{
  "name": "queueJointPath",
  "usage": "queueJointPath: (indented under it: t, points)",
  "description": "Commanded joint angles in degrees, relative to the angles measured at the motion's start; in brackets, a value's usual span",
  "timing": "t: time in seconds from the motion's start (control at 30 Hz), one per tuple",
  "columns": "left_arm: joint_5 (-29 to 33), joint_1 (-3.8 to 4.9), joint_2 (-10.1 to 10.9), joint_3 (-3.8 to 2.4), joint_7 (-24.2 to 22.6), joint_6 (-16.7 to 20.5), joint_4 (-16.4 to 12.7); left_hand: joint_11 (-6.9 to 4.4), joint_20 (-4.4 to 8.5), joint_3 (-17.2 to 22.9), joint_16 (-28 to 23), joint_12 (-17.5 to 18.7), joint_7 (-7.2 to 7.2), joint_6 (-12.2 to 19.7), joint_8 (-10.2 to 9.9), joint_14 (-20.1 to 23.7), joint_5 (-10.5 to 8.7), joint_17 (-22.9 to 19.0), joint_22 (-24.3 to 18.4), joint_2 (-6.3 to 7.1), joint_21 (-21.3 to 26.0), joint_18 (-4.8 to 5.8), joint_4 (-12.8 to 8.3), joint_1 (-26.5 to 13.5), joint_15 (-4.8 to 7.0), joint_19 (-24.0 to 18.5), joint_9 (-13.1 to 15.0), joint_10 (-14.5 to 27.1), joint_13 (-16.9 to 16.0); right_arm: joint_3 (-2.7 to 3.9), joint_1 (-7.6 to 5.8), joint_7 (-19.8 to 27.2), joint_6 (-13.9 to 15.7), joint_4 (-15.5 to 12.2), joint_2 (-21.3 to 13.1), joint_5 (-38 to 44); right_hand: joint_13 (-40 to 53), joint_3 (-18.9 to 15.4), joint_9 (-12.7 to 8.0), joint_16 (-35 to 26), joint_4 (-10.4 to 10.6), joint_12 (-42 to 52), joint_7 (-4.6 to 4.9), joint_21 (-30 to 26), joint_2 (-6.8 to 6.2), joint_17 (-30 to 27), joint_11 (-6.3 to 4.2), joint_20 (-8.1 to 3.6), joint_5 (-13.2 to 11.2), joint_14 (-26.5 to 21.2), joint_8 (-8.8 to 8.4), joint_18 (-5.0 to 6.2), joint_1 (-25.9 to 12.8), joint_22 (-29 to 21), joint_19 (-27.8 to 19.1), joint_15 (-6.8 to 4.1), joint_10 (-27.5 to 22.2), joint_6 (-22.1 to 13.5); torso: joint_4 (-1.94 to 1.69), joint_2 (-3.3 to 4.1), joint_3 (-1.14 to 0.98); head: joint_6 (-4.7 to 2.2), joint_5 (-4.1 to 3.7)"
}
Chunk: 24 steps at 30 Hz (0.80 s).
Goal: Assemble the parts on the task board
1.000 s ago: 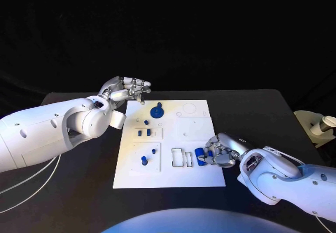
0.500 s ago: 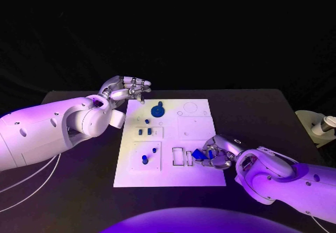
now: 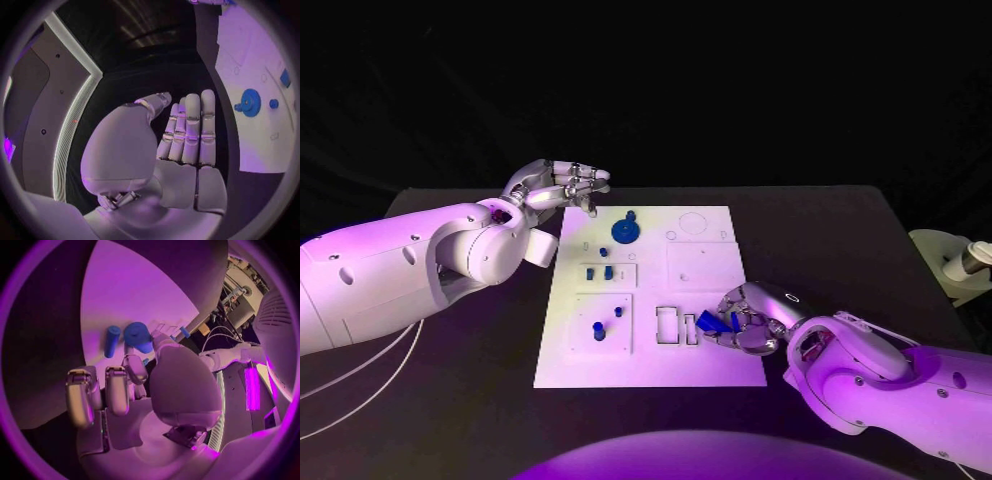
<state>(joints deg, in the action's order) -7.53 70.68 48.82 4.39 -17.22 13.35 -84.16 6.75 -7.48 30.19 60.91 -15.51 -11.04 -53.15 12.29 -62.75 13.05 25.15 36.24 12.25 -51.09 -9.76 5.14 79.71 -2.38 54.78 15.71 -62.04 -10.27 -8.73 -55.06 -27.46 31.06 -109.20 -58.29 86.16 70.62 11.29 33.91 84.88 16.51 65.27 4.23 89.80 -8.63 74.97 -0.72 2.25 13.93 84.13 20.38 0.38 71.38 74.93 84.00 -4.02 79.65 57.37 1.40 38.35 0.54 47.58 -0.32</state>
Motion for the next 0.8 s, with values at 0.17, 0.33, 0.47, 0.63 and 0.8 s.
queueJointPath:
  t: [0.17, 0.33, 0.47, 0.63, 0.8]
  points:
    - [0.3, 0.05, -0.1, -0.03, -0.2, -1.0, -0.2, 0.08, -0.4, -0.3, 0.1, -0.3, 0.0, 0.3, -0.2, 0.4, 0.12, -0.1, 0.0, -0.45, 0.3, -0.76, 0.0, -0.2, -0.09, 0.1, -0.1, 0.3, -0.1, 0.33, -1.66, 0.8, 4.4, -2.4, -0.2, -3.0, 0.2, 0.9, 1.0, 0.3, 0.1, 0.3, -0.78, 0.2, 2.01, 0.5, -0.13, -0.45, 0.8, 3.5, 1.13, -0.38, 1.3, 15.1, 6.0, -0.49, 0.4, 1.3, -0.16, 0.09, 0.12, -0.38, -0.23]
    - [0.3, 0.05, -0.2, -0.03, -0.1, -1.0, -0.2, 0.08, -0.4, -0.3, 0.1, -0.3, 0.0, 0.3, -0.2, 0.4, 0.12, -0.1, 0.0, -0.45, 0.3, -0.76, 0.0, -0.2, -0.09, 0.1, -0.1, 0.3, -0.1, 0.39, -2.2, 1.3, 3.6, -2.6, 1.1, -5.2, 0.3, 1.0, 1.1, 0.4, 0.2, 0.4, -0.76, 0.2, 2.04, 0.6, -0.12, -0.49, 1.2, 3.5, 1.2, -0.38, 0.8, 15.1, 6.0, -0.5, 0.5, 1.3, -0.26, 0.19, 0.17, -0.37, -0.32]
    - [0.3, 0.05, -0.3, -0.03, -0.1, -1.0, -0.3, 0.08, -0.4, -0.3, 0.1, -0.3, 0.0, 0.3, -0.2, 0.4, 0.12, -0.1, 0.0, -0.45, 0.3, -0.76, 0.0, -0.2, -0.09, 0.1, -0.1, 0.3, -0.1, 0.41, -2.35, 1.6, 1.3, -2.0, 2.8, -6.8, 0.3, 0.9, 1.2, 0.3, 0.3, 0.1, -0.69, 0.2, 1.97, 0.5, -0.07, -0.5, 1.5, 3.4, 1.26, -0.38, -0.4, 15.1, 6.0, -0.47, 0.4, 1.3, -0.34, 0.24, 0.21, -0.4, -0.28]
    - [0.3, 0.05, -0.3, -0.03, 0.0, -1.2, -0.3, 0.08, -0.4, -0.3, 0.1, -0.3, 0.0, 0.3, -0.2, 0.4, 0.12, -0.1, 0.0, -0.45, 0.3, -0.76, 0.0, -0.2, -0.09, 0.1, -0.1, 0.3, -0.1, 0.4, -2.4, 1.8, -1.2, -1.0, 5.0, -8.0, 0.5, 0.5, 1.5, 0.3, 0.3, -0.2, -0.62, 0.2, 2.83, 0.4, 0.03, -0.44, 1.7, 3.4, 1.48, -0.38, -5.0, 15.1, 6.0, -0.37, 0.4, 1.3, -0.45, 0.32, 0.23, -0.44, -0.05]
    - [0.3, 0.05, -0.4, -0.03, 0.0, -1.3, -0.4, 0.08, -0.4, -0.3, 0.1, -0.3, 0.0, 0.3, -0.2, 0.4, 0.12, -0.1, 0.0, -0.45, 0.3, -0.76, 0.0, -0.2, -0.09, 0.1, -0.1, 0.3, -0.1, 0.41, -2.42, 1.3, -3.2, -0.2, 6.4, -7.8, 0.9, -0.1, 1.8, 0.3, 0.3, 0.1, -0.72, 0.2, 2.72, 0.3, -0.03, -0.45, 0.9, 3.4, 1.84, -0.38, -7.1, 15.1, 6.0, -0.41, 0.6, 1.5, -0.42, 0.28, 0.26, -0.26, 0.14]
